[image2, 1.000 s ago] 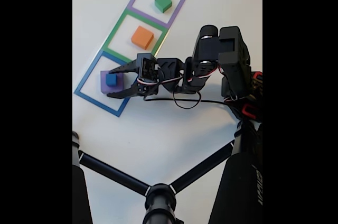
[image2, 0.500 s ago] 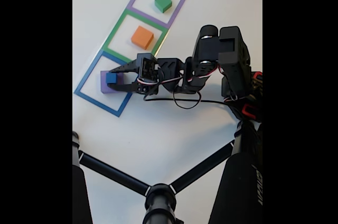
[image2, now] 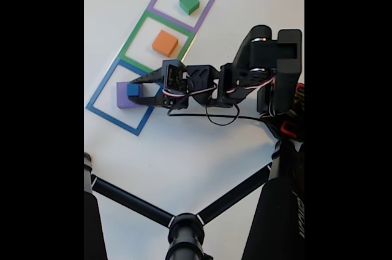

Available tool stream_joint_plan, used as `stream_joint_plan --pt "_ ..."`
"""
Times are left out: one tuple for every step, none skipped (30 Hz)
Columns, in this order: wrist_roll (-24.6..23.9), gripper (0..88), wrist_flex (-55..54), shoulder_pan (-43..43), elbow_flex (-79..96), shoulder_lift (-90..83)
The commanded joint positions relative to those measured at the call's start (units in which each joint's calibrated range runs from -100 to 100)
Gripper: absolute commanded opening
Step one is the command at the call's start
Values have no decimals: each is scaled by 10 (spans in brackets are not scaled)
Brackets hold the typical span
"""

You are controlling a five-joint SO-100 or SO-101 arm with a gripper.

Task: Tower of hanoi

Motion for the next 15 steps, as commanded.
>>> stream_joint_plan --pt "5 39 192 30 1 -216" --pt "-3 39 255 37 -7 -263" --pt "-12 38 322 44 -19 -307" --pt "-23 38 399 50 -35 -353" --pt "-30 38 464 56 -53 -391" --pt "-37 38 536 62 -77 -427" --pt "-45 38 597 67 -103 -454" --pt "-49 38 668 73 -138 -477" --pt "-47 38 728 81 -170 -493" --pt "-54 38 782 89 -206 -505" --pt "-57 37 848 98 -253 -513" --pt "-61 37 909 107 -297 -517" --pt "-67 36 972 118 -348 -521" --pt "-72 36 1024 127 -393 -522" --pt "-79 35 1078 139 -444 -524"
